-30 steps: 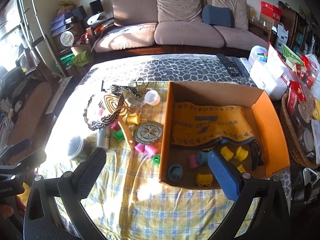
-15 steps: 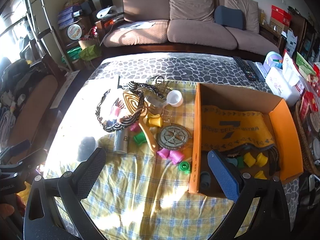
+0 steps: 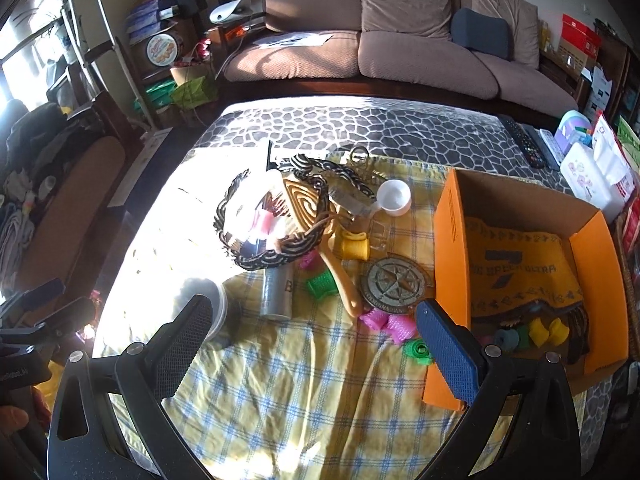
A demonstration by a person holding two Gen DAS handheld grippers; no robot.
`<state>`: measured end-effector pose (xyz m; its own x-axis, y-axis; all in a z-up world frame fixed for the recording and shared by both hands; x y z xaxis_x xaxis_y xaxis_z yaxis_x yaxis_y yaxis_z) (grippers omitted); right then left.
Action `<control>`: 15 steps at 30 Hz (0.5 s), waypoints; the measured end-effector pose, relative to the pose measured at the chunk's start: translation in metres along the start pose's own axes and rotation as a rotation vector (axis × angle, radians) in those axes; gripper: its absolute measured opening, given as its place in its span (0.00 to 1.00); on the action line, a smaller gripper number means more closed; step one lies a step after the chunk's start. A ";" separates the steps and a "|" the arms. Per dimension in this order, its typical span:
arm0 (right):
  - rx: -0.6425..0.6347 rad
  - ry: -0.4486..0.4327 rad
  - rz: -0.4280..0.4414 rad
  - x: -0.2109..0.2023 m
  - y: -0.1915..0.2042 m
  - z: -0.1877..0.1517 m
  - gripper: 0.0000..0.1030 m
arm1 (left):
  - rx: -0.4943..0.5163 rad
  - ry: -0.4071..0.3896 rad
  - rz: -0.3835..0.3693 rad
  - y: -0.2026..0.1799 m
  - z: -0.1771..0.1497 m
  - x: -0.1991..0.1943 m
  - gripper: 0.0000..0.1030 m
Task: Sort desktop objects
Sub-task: 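Lift both open tools out of the box back over the table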
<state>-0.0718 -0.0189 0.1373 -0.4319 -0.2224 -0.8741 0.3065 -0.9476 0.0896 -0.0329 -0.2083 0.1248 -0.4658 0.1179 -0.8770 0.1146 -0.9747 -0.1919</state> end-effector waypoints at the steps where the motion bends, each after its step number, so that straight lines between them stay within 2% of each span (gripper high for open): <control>1: -0.001 0.005 0.002 0.004 0.002 0.000 1.00 | 0.001 0.006 -0.005 0.001 -0.001 0.004 1.00; 15: 0.017 0.082 0.067 0.058 0.007 0.004 1.00 | 0.073 0.073 -0.066 -0.016 -0.019 0.068 1.00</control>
<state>-0.0984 -0.0397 0.0892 -0.3397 -0.2662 -0.9021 0.3177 -0.9352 0.1563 -0.0496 -0.1806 0.0603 -0.4052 0.1929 -0.8936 0.0205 -0.9753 -0.2198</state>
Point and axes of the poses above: each gripper's, at about its wrist camera, not at the fingertips, and x roughly the way its jaws point, y to its left, z to its top, the point moved 1 cm from there along x, roughly the way its jaws point, and after that the axes turned 6 degrees about y, right-handed, at the moved point
